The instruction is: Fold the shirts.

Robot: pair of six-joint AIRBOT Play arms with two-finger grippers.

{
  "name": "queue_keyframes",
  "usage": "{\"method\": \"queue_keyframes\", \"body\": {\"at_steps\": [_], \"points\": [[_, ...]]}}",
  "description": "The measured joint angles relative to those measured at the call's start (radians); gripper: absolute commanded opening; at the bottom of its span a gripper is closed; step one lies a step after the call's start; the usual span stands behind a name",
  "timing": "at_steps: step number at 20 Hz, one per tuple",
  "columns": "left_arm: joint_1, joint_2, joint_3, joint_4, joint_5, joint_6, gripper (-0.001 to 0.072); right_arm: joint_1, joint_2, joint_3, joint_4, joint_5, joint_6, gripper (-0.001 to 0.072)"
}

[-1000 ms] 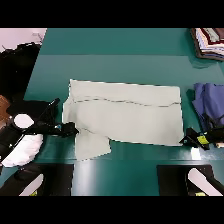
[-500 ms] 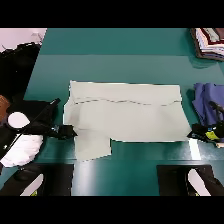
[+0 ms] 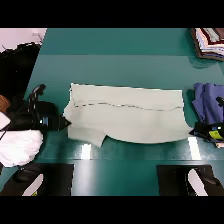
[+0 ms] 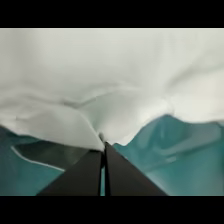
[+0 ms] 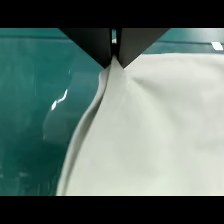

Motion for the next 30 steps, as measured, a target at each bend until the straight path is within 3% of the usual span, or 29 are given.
{"method": "queue_keyframes", "body": {"at_steps": [11, 12, 13, 14, 15, 19, 20, 21, 22, 25, 30], "points": [[0.000, -0.599, 0.383, 0.052, 0.361, 0.093, 0.0028, 0.138, -0.553, 0.452, 0.043, -0.228, 0.034, 0.0019], [0.000, -0.642, 0.420, 0.052, 0.381, 0.094, 0.0133, 0.140, -0.599, 0.495, 0.056, -0.235, 0.037, 0.0024], [0.000, -0.676, 0.452, 0.055, 0.396, 0.097, 0.0451, 0.141, -0.639, 0.532, 0.067, -0.241, 0.037, 0.0166], [0.000, -0.705, 0.481, 0.055, 0.411, 0.098, 0.0649, 0.142, -0.674, 0.567, 0.077, -0.246, 0.038, 0.0361], [0.001, -0.726, 0.503, 0.054, 0.418, 0.100, 0.0646, 0.142, -0.708, 0.603, 0.092, -0.252, 0.037, 0.0419], [0.000, -0.758, 0.556, 0.051, 0.387, 0.106, 0.0643, 0.140, -0.782, 0.689, 0.138, -0.233, -0.004, 0.0419], [0.001, -0.760, 0.563, 0.051, 0.356, 0.111, 0.0523, 0.130, -0.789, 0.695, 0.143, -0.212, -0.022, 0.0419], [0.001, -0.761, 0.568, 0.051, 0.323, 0.113, 0.0228, 0.116, -0.793, 0.694, 0.148, -0.196, -0.037, 0.0419], [0.000, -0.762, 0.571, 0.052, 0.283, 0.116, 0.0039, 0.096, -0.794, 0.683, 0.152, -0.182, -0.051, 0.0420], [0.000, -0.764, 0.576, 0.050, 0.208, 0.121, 0.0027, 0.023, -0.793, 0.612, 0.157, -0.153, -0.079, 0.0559], [-0.014, -0.771, 0.579, -0.015, 0.174, 0.126, 0.0026, -0.089, -0.842, 0.460, 0.269, -0.145, -0.168, 0.0567]]}}
